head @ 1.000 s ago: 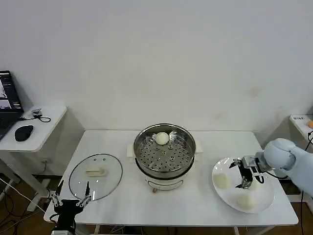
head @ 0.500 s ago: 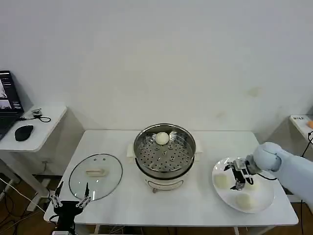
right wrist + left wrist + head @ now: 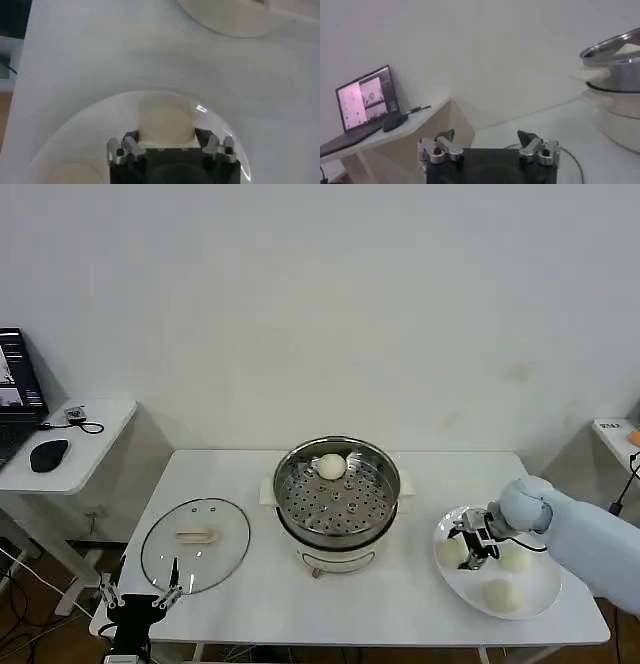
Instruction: Take steamed baozi put them in steamer then cover it.
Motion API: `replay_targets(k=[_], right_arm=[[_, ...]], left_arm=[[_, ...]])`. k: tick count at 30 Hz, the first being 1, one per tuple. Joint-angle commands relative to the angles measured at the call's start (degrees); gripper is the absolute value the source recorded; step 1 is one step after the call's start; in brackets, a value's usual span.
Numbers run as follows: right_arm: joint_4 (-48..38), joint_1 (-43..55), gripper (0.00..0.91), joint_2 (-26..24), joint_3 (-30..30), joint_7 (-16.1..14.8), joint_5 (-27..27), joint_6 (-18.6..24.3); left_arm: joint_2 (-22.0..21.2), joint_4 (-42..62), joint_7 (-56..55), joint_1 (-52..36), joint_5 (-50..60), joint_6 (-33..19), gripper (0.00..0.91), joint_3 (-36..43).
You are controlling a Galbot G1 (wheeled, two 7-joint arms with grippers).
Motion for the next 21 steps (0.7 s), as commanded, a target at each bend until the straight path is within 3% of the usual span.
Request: replay_targets(k=[1, 6, 13, 21], right_arm=[[0.1, 0.5, 0.675, -0.1, 0.1, -0.4, 0.1, -0.1], [2.6, 4.4, 0.675, -4.1, 1.2, -2.6, 2.1, 0.1], [4.4, 13.9, 0.675, -7.1, 0.1, -3.4, 6.1, 0.1], [5.7, 34.1, 0.685, -2.9, -11.9, -2.3, 14.8, -2.8]], left_arm=[[0.0, 0.1, -0.1, 0.0, -0.1, 0.1, 0.907, 0.1], [0.0, 0.3, -0.1, -0.4, -0.1, 0.1, 0.907, 0.6], [0.3, 0.2, -0.1, -1.0, -0.1, 0.2, 0.907, 1.5], [0.4, -0.6, -0.1, -0.9, 0.0, 0.3, 0.907, 1.9]])
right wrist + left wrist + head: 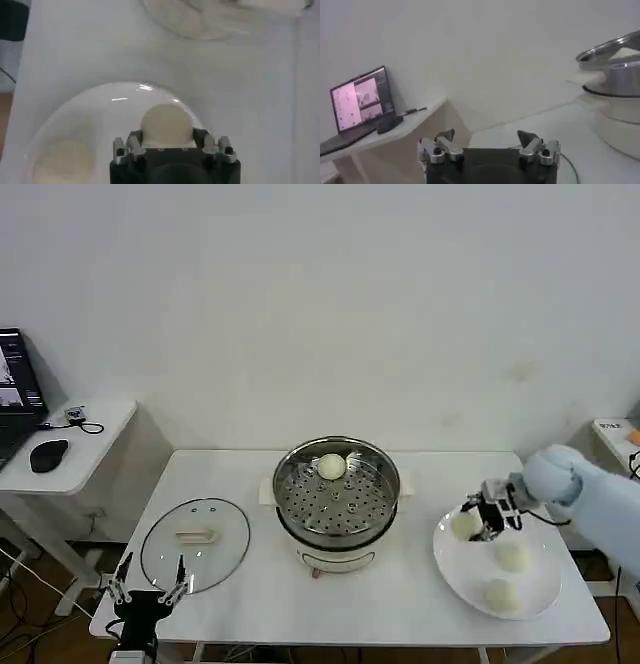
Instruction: Take steamed baozi put them in steamer then cover it.
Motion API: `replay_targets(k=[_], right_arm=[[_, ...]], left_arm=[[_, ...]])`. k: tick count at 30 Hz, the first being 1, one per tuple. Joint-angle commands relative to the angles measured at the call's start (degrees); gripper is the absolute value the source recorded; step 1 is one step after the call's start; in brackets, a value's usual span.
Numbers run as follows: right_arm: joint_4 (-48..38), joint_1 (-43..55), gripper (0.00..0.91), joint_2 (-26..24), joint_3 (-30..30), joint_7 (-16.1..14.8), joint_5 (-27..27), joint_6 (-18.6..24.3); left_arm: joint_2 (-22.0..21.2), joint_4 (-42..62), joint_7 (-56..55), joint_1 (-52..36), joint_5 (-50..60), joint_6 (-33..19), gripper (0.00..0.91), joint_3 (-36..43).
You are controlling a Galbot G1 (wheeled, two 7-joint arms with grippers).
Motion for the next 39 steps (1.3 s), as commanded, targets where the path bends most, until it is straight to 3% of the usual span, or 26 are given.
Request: replay_targets(k=[1, 7, 16, 20, 29, 39], right_arm=[[1.1, 19.6, 0.685, 2.7, -9.0, 0.1, 7.7, -1.9], [1.2, 29.5, 0.695, 14.1, -18.0, 3.1, 14.7, -6.0], [-1.7, 27.5, 0.695, 29.3, -19.5, 7.9, 25.2, -12.9], [-4.7, 24.9, 0.695, 34.4, -21.2, 9.4, 26.8, -14.9], [-9.9, 17.1, 0.695, 40.5, -21.8, 10.9, 26.5, -19.3], [-14.4, 13.7, 0.695, 42.3, -21.9, 10.4, 21.8, -19.0]], left_arm=[[0.1, -0.8, 0.0, 0.0, 0.0, 0.2, 0.907, 0.2], [0.0, -1.1, -0.1, -0.2, -0.2, 0.3, 0.907, -0.4], [-0.6, -0.9, -0.1, -0.7, -0.2, 0.2, 0.907, -1.7], [-0.8, -1.5, -0.1, -0.6, -0.6, 0.2, 0.907, -2.7], [-1.3, -1.6, -0.1, -0.8, -0.8, 0.2, 0.907, -3.3], [-1.2, -0.4, -0.1, -1.6, -1.1, 0.1, 0.907, -3.4]])
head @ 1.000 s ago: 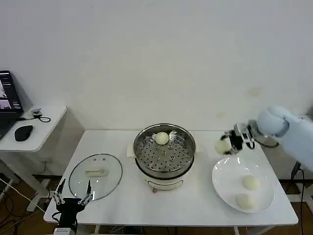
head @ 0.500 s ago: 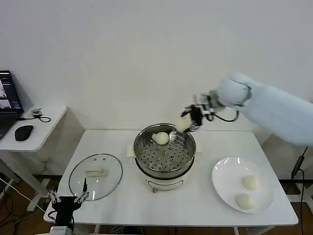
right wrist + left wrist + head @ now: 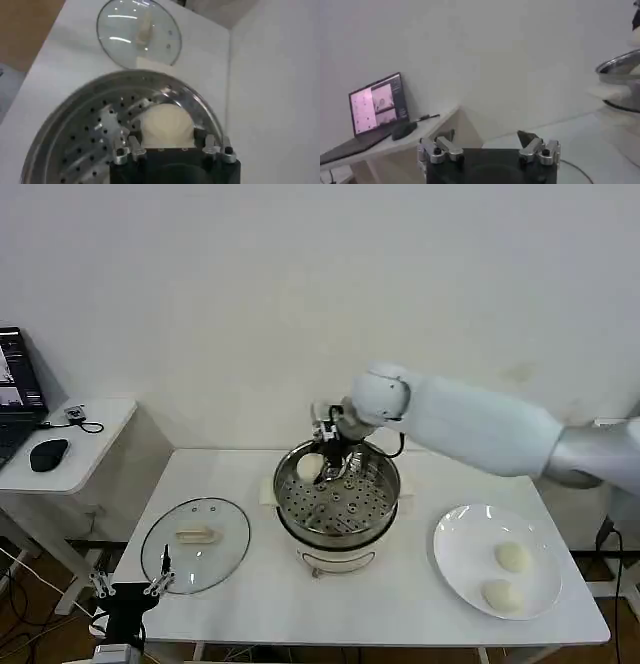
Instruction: Take steamed baozi put them in steamer then cover it.
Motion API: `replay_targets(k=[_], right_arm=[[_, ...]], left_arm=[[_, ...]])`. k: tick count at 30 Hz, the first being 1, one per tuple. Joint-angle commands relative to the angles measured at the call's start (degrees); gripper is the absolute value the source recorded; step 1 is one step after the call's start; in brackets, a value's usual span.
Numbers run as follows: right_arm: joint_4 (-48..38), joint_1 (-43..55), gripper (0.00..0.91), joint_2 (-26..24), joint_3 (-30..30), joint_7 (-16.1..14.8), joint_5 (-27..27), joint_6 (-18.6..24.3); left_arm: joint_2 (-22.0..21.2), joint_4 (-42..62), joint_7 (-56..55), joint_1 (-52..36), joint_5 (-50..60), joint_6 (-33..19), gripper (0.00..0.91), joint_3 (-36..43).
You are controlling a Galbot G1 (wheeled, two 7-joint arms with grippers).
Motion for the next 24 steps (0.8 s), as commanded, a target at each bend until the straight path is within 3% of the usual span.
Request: replay_targets(k=[1, 9, 10, 12, 19, 24], right_arm=[[-3.7, -2.5, 0.695, 3.8, -0.9, 0.7, -1.3, -1.6], [-5.7, -3.0, 0.695, 4.3, -0.6, 0.3, -2.9, -1.1], [-5.7, -3.2, 0.816, 4.3, -0.6, 0.3, -2.9, -1.1], [-5.7, -3.4, 0.907, 4.4, -0.7, 0.2, -3.2, -1.0], [-5.2, -3.1, 0.907, 4.0, -0.2, 0.5, -3.8, -0.9], [-1.5, 1.2, 0.907, 0.6, 0.2, 0.3, -1.9, -0.7]], left_arm=[[0.1, 0.8, 0.0, -0.4, -0.1, -0.1, 0.907, -0.3], [0.3, 1.2, 0.0, -0.7, -0.2, -0.1, 0.907, -0.4], [0.3, 1.3, 0.0, -0.7, -0.3, -0.2, 0.907, -0.4], [0.4, 1.4, 0.0, -0.7, -0.3, -0.2, 0.907, -0.4], [0.3, 1.2, -0.1, -0.6, -0.3, -0.2, 0.907, -0.3], [0.2, 0.8, -0.1, -0.6, -0.1, -0.1, 0.907, 0.1]])
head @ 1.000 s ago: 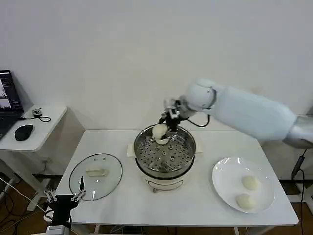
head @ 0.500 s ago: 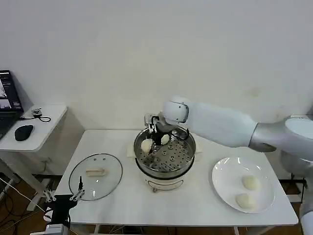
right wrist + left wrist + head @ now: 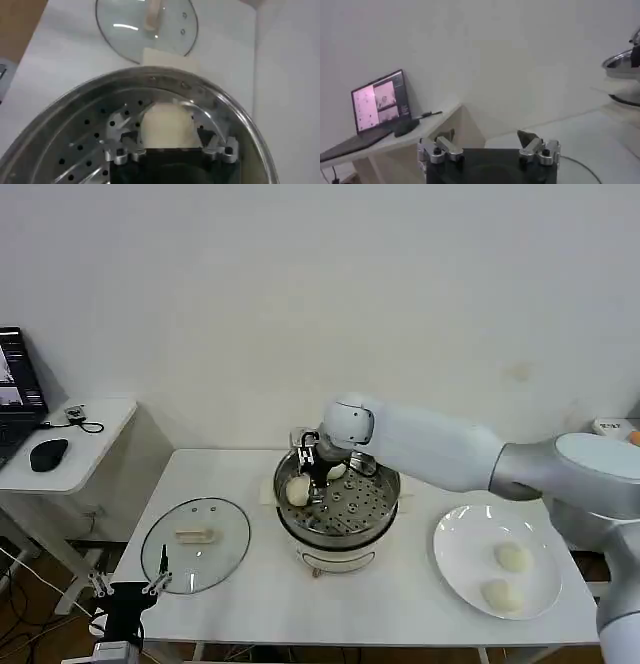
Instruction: Take steamed baozi put them in steamer then cover it.
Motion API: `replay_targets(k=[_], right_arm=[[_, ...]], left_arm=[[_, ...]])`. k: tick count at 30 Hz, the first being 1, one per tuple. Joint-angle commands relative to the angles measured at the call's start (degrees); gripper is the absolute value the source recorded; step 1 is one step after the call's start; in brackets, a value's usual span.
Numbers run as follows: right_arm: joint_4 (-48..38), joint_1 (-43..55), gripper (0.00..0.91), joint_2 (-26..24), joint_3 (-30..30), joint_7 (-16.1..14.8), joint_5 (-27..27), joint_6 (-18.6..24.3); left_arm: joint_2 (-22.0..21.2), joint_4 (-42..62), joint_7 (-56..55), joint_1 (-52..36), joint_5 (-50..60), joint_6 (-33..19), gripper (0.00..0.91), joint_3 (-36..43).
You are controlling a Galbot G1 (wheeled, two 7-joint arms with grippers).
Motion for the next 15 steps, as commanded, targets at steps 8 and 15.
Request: replay_targets(k=[8, 15], right_arm=[[11.7, 12.4, 0.907, -17.9, -2.3, -3.8, 0.5, 2.8], [19.2, 13.2, 0.907, -34.4, -1.2, -9.7, -4.4, 8.9]], left_arm=[[0.5, -1.2, 0.0, 0.3, -0.1, 0.1, 0.907, 0.3], [0.6, -1.8, 0.0, 1.1, 0.2, 0.0, 0.907, 1.4]])
